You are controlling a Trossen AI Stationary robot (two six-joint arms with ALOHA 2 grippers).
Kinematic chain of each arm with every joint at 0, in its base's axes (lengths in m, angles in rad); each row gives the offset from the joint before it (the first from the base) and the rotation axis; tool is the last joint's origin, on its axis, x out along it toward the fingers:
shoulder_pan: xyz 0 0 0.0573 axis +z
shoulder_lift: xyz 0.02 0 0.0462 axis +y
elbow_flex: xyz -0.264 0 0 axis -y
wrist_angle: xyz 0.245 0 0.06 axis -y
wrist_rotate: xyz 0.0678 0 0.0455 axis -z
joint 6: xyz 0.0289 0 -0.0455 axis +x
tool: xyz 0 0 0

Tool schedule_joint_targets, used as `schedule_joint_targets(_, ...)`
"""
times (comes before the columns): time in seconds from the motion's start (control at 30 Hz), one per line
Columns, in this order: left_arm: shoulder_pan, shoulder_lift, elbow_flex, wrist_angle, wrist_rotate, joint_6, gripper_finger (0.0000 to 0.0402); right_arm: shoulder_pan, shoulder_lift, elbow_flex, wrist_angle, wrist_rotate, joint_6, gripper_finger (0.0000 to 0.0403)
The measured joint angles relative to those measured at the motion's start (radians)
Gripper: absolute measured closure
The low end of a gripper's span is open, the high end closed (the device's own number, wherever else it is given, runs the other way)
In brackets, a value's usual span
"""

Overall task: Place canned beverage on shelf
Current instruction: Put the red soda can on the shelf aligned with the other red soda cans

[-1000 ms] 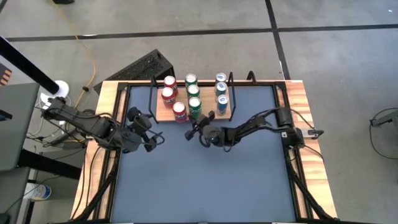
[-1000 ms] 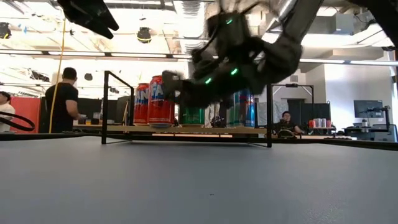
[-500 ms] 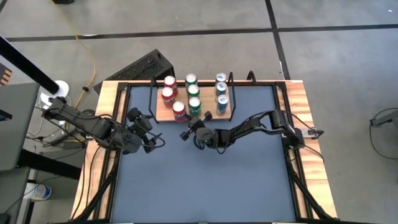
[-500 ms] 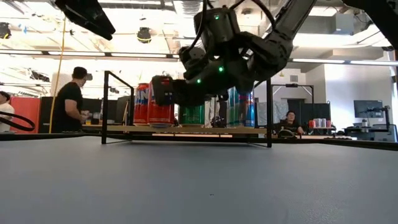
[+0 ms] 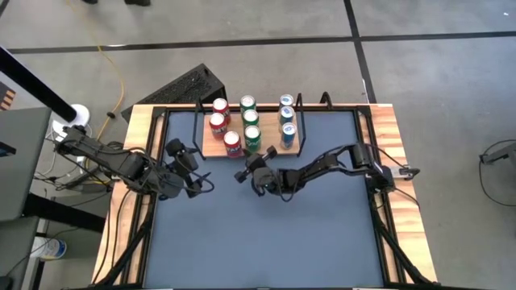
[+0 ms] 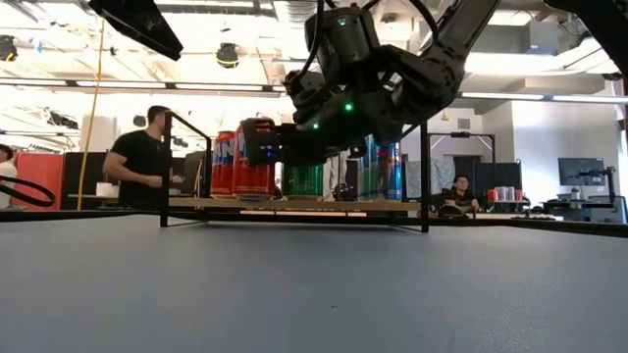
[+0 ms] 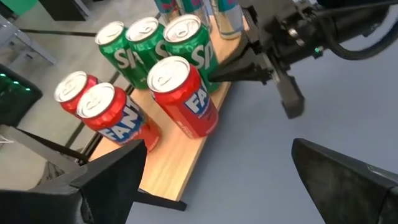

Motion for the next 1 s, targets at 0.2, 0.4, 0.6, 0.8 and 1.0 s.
schedule_joint_targets(0.2,0.000,0.000,0.000,-0.015,0.036,-0.005,0.0010,-0.015,0.000,0.000,0.005,0.002,0.021,0.0403)
schedule_joint_targets(0.4,0.000,0.000,0.000,-0.011,0.036,-0.010,0.0010,-0.035,0.000,0.000,0.007,-0.031,0.050,0.0403)
schedule_joint_targets(0.6,0.000,0.000,0.000,-0.011,0.036,-0.031,0.0010,-0.065,0.021,0.030,0.011,-0.140,0.103,0.0403)
schedule_joint_targets(0.8,0.000,0.000,0.000,-0.012,0.037,-0.031,0.0010,-0.065,0.085,0.150,-0.032,-0.180,0.060,0.0403)
schedule_joint_targets(1.0,0.001,0.000,0.000,-0.017,0.057,-0.031,0.0010,-0.066,0.080,0.207,-0.157,-0.164,0.068,0.0403)
